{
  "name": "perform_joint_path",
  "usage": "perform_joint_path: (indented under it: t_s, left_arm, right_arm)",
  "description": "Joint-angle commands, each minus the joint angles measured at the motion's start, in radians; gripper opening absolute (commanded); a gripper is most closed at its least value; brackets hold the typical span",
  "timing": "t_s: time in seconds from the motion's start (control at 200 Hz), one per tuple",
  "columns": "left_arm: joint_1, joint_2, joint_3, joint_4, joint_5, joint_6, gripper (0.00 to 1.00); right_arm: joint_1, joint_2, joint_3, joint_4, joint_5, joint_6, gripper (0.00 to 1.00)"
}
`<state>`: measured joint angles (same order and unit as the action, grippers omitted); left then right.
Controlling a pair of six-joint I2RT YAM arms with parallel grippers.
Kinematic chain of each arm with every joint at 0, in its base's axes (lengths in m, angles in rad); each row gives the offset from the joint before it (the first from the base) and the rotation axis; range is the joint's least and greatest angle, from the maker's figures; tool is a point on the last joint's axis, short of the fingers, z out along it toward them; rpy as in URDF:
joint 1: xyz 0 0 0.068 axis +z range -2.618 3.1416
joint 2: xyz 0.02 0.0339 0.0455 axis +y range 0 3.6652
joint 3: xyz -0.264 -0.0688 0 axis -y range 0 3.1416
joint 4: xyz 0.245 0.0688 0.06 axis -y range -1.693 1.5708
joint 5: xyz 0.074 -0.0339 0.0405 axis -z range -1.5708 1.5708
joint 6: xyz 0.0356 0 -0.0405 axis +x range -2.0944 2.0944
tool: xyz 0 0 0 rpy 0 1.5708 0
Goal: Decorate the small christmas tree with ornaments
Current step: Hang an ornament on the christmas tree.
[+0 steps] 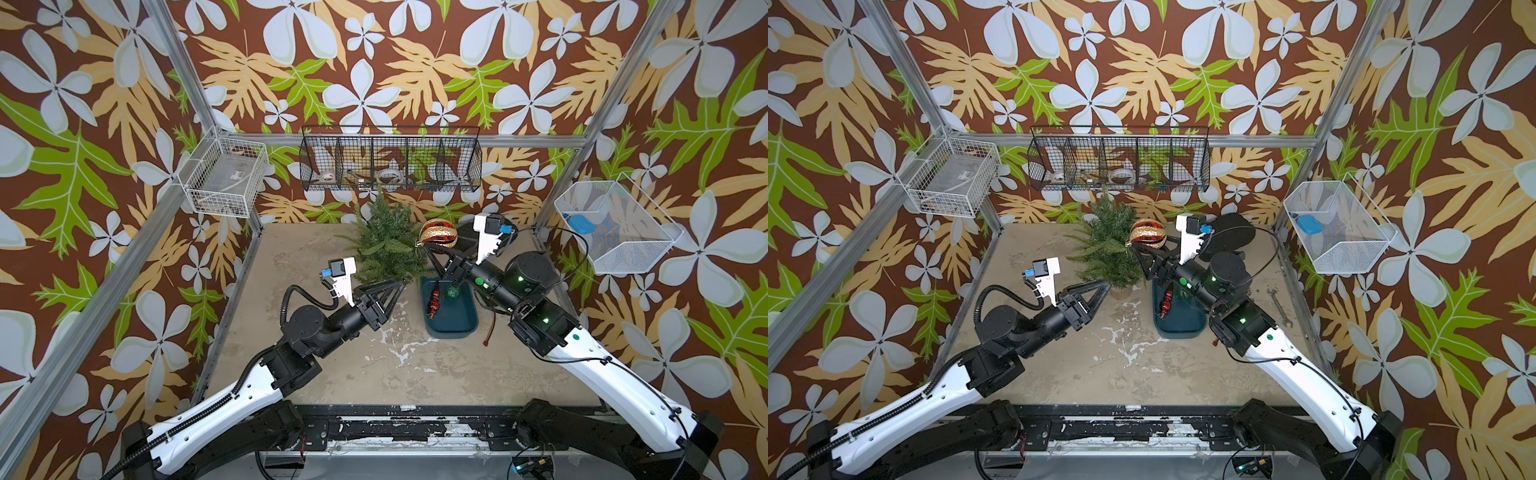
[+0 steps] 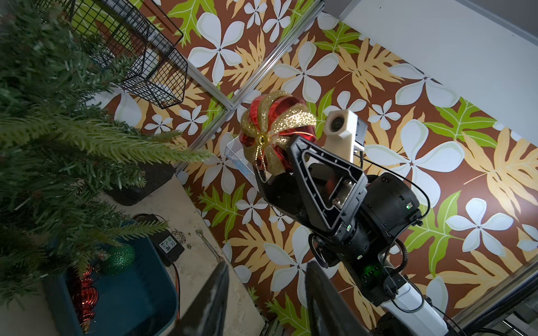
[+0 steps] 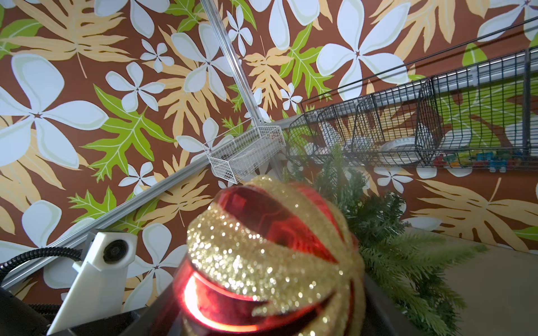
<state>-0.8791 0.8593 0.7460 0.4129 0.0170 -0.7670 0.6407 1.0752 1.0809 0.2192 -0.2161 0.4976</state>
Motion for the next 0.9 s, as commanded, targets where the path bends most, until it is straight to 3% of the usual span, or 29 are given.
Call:
perform_joint_path:
  t_s: [0.0, 0.195, 0.34, 0.661, 0.891]
  left_arm:
    - [0.029, 0.031, 0.008, 0.054, 0.06, 0.011, 0.44]
    - [0.092, 0.105, 0.041, 0.164, 0.162, -0.015, 0.26]
    - [0.107, 0.145, 0.082, 0.177, 0.187, 0.006, 0.21]
    - [0.124, 0.183, 0.098, 0.205, 0.219, -0.009, 0.28]
    - [0.127, 0.204, 0.111, 0.224, 0.239, -0.016, 0.2]
  right_arm:
    - [0.0, -0.004, -0.002, 0.059, -0.045, 0.015, 0.69]
    - [0.0, 0.004, -0.018, 0.089, -0.077, 0.034, 0.69]
    - [0.001, 0.021, -0.019, 0.104, -0.093, 0.04, 0.69]
    - [0.0, 0.018, -0.029, 0.116, -0.107, 0.048, 0.69]
    - [0.0, 0.017, -0.03, 0.119, -0.111, 0.05, 0.69]
